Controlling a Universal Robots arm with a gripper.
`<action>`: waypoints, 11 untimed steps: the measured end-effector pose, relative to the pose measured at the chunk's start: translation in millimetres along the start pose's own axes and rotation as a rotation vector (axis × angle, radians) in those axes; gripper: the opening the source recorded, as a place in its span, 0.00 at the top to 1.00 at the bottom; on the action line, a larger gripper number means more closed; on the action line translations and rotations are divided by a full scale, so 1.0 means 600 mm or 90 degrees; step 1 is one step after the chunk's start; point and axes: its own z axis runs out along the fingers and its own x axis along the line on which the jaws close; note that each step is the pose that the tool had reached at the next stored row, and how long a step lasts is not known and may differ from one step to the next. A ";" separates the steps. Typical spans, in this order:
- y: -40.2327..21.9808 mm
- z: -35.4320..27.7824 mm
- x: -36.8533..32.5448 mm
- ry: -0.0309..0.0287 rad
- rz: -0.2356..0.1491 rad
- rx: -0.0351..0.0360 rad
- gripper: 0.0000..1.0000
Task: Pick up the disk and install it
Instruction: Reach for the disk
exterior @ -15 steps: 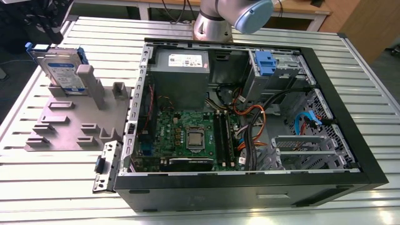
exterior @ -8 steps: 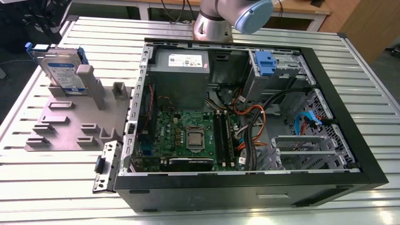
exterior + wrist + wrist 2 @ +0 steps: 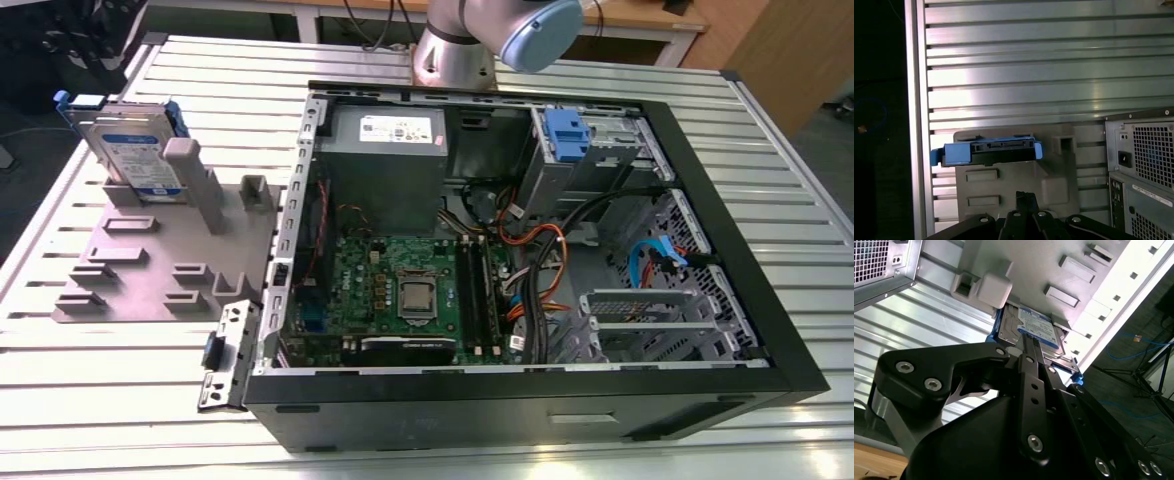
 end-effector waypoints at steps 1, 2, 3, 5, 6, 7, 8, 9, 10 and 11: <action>0.000 0.000 0.001 0.0000 0.000 0.0000 0.89; 0.000 0.000 0.001 0.0000 0.000 0.0000 0.89; 0.000 0.000 0.001 0.0000 0.000 0.0000 0.89; 0.000 0.000 0.001 0.0000 0.000 0.0000 0.89; 0.000 0.000 0.001 0.0000 0.000 0.0000 0.89; 0.000 0.000 0.001 0.0000 0.000 0.0000 0.89; 0.000 0.000 0.001 0.0000 0.000 0.0000 0.89; 0.000 0.000 0.002 0.0001 0.000 0.0001 0.89; 0.000 0.000 0.003 0.0000 0.000 0.0000 0.89; 0.000 0.000 0.003 0.0000 0.000 0.0000 0.89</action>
